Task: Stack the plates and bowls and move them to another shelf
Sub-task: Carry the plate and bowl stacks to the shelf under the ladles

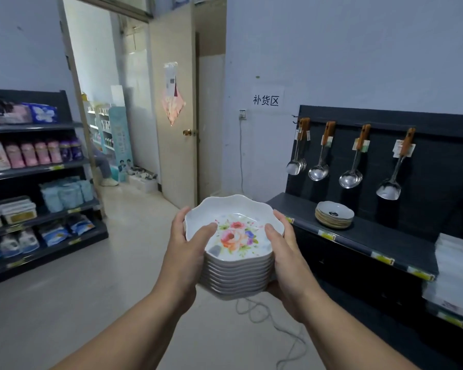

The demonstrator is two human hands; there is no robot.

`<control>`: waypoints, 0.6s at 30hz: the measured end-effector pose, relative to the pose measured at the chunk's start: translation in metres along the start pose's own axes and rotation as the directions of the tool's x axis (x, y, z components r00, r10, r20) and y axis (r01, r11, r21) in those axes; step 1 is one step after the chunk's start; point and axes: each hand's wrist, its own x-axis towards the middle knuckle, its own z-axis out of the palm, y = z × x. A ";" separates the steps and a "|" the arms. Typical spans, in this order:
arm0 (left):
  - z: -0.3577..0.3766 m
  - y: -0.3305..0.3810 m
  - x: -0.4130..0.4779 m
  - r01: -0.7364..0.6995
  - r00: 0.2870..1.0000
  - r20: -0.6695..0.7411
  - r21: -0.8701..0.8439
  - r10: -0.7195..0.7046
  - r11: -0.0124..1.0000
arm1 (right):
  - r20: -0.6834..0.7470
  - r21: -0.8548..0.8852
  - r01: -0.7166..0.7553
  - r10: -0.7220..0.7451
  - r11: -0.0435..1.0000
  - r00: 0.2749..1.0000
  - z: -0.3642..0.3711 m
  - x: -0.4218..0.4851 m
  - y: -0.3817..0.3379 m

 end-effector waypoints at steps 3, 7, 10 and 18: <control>-0.018 0.005 0.042 -0.019 0.999 0.031 -0.014 0.020 1.000 | -0.031 -0.006 0.013 -0.014 1.000 0.999 0.027 0.032 -0.002; -0.029 0.001 0.090 -0.006 0.998 0.063 -0.019 0.007 1.000 | -0.066 -0.022 0.017 -0.019 1.000 0.998 0.048 0.071 -0.003; -0.028 -0.006 0.120 0.013 0.997 0.074 -0.029 -0.010 1.000 | -0.087 -0.007 0.008 -0.008 1.000 0.996 0.054 0.099 0.001; 0.008 -0.038 0.210 0.044 0.992 0.115 0.025 -0.046 0.999 | -0.128 0.024 0.015 -0.012 1.000 0.992 0.032 0.196 0.013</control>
